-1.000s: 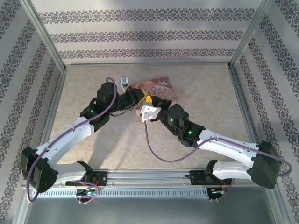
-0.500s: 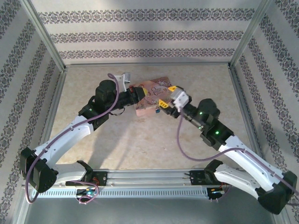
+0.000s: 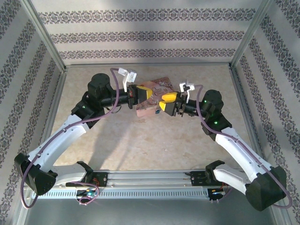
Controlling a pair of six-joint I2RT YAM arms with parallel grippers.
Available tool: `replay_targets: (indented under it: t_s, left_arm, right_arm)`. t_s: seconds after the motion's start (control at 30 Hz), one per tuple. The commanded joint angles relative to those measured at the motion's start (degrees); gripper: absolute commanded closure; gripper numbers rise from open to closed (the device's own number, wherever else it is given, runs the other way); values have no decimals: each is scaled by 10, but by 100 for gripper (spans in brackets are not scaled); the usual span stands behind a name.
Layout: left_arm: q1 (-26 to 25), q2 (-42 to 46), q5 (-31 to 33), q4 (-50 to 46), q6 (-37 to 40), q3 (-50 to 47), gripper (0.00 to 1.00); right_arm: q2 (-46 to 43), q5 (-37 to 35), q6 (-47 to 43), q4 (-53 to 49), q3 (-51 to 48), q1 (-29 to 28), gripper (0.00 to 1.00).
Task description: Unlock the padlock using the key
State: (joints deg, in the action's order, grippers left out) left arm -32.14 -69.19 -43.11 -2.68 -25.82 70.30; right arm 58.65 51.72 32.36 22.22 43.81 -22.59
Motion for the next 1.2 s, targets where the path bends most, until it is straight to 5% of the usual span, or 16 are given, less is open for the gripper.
replay_targets:
  t_s: [0.0,1.17]
  left_arm:
    - [4,-12,-60,-42,45,23,100]
    - [4,-37,-76,-43,32,19,100]
  right_arm:
    - [4,71,80,89,-9,7,40]
    - [51,57,94,105,35,-54,69]
